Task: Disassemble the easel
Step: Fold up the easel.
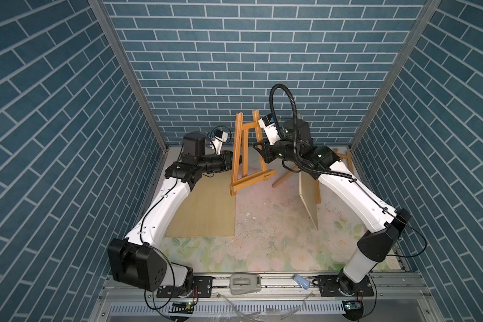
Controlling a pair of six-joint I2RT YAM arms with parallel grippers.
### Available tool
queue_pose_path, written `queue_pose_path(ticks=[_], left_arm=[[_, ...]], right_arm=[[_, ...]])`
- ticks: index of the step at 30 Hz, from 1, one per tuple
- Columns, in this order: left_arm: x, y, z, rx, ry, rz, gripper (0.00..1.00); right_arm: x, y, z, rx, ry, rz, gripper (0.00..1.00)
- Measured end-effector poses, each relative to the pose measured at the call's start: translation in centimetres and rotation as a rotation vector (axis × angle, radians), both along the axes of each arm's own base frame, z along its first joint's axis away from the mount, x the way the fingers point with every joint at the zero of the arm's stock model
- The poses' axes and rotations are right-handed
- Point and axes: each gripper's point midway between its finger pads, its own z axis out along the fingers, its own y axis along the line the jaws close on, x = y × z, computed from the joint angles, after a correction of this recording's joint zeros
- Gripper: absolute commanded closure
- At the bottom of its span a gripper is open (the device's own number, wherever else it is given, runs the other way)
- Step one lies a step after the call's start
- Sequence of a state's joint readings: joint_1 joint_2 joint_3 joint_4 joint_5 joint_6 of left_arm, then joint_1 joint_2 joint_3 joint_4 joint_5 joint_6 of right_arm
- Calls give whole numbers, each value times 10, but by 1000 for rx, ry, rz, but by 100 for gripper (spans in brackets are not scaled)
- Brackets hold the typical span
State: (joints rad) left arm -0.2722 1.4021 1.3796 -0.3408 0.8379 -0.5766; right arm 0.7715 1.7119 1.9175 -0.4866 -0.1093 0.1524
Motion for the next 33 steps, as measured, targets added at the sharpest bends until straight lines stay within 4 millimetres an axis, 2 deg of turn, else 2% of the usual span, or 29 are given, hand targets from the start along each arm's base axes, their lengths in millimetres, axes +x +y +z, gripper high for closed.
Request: queue_pose_path(ticks=[7, 12, 15, 19, 21, 23, 25, 28, 33], left_arm=[[-1, -7, 5, -32, 2, -12, 72], [4, 4, -9, 79, 21, 31, 66], [9, 22, -14, 166, 33, 94, 65], [17, 73, -22, 252, 59, 249, 64], [18, 99, -19, 275, 60, 327, 62], [15, 117, -9, 270, 40, 376, 59], [9, 117, 3, 245, 9, 372, 57], [0, 105, 23, 162, -54, 316, 53], [-14, 93, 30, 88, -93, 254, 52]], right_arm=[[8, -3, -2, -12, -11, -42, 99], [7, -5, -9, -23, -7, -52, 99], [7, -9, -10, -33, -9, -69, 99], [6, -16, -10, -53, -4, -91, 99], [5, -20, -9, -66, 2, -103, 99], [5, -24, -5, -82, 10, -116, 99], [6, -25, 1, -88, 11, -125, 99], [11, -24, 9, -93, 15, -138, 100], [22, -15, 3, -136, 57, -150, 100]])
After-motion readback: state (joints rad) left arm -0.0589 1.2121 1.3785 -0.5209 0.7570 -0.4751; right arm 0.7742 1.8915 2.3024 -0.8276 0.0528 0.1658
